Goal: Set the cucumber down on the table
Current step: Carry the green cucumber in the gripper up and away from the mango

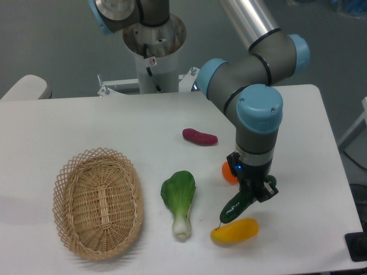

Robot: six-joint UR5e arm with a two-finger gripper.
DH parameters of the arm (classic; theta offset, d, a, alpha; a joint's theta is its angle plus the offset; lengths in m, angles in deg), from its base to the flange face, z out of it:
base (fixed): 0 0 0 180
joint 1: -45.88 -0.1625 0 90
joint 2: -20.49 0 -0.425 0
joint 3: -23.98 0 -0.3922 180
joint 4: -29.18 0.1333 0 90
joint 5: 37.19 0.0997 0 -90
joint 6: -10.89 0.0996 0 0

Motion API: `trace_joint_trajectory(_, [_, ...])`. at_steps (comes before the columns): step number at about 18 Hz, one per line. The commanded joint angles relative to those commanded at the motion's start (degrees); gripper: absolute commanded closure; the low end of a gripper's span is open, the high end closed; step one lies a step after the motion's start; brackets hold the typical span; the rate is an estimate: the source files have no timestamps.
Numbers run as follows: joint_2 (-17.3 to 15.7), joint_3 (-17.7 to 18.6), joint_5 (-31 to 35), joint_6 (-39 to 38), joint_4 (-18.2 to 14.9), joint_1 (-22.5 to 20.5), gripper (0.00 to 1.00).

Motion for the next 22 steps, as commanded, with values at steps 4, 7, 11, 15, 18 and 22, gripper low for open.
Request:
trace_joint_trajectory(4, [-0.79,0.7,-0.09,3.85,-0.87,-1.84,0.87])
trace_joint_trajectory(7, [-1.58,1.93,-0.17,7.37,-1.05,-3.95,0.87])
trace_joint_trajectory(11, [-2.11,3.25,-0.44,13.96,-1.49,-6.94,0.86])
trace_joint_trajectory(15, [-2.73,5.53,-0.79,21.69,-1.41,-10.36,0.86])
trace_joint_trajectory(18, [-2.46,6.33,-1.49,28.63,-0.97,-13.09,0.86])
trace_joint_trajectory(22, [-1.41,6.86,-4.83,39.43,-0.97,-16.69,0.86])
